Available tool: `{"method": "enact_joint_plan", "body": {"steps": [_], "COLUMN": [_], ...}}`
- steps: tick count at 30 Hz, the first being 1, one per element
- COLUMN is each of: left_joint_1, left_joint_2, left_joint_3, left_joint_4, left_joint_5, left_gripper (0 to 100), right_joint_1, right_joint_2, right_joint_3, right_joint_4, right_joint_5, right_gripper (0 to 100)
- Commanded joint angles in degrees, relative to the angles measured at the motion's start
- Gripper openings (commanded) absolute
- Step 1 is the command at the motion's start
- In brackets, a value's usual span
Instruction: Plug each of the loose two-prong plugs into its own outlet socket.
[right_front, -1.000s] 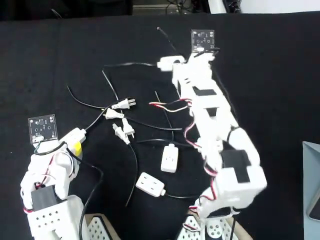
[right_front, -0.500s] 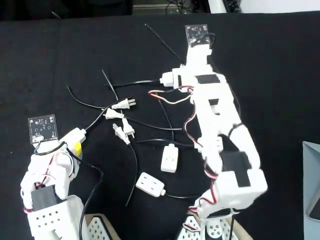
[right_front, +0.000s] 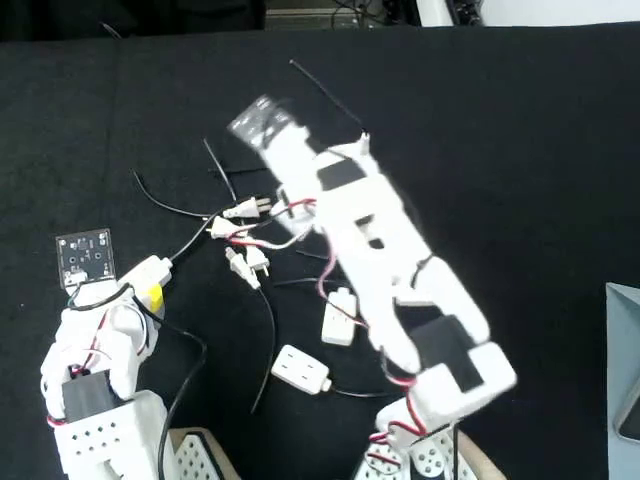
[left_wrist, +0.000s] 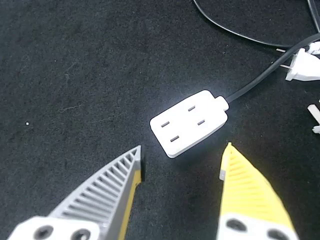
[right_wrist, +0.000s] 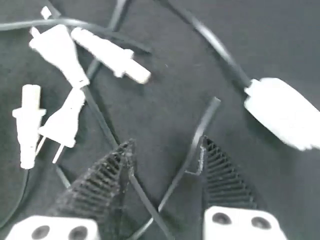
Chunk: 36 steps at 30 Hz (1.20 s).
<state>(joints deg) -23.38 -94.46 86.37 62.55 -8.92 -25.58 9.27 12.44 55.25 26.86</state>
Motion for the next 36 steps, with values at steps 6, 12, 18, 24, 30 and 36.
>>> {"method": "enact_joint_plan", "body": {"steps": [6,12,18,24,30,36], "left_joint_1": [-0.40,-0.40,-0.31,-0.31,-0.31,-0.31], "left_joint_2": [-0.44,-0.44,-0.44,-0.44,-0.44,-0.44], "left_joint_3": [-0.31,-0.31,-0.31,-0.31,-0.31,-0.22], "left_joint_4": [-1.23,-1.14,-1.14,-1.14,-1.05,-1.05], "left_joint_5": [0.53,0.44,0.44,0.44,0.44,0.44], "left_gripper": [25,25,25,25,25,25], "right_joint_1": [-3.96,-5.63,-6.15,-6.24,-6.24,-5.63], "right_joint_2": [12.70,19.21,27.47,33.01,33.10,33.10], "right_joint_3": [-14.81,-22.11,-31.78,-36.88,-40.84,-49.01], "right_joint_4": [0.09,0.00,0.00,0.44,5.45,20.66], "right_joint_5": [6.77,8.88,8.88,8.88,8.97,8.44], "right_gripper": [19.8,19.8,19.4,17.5,1.3,1.1]}}
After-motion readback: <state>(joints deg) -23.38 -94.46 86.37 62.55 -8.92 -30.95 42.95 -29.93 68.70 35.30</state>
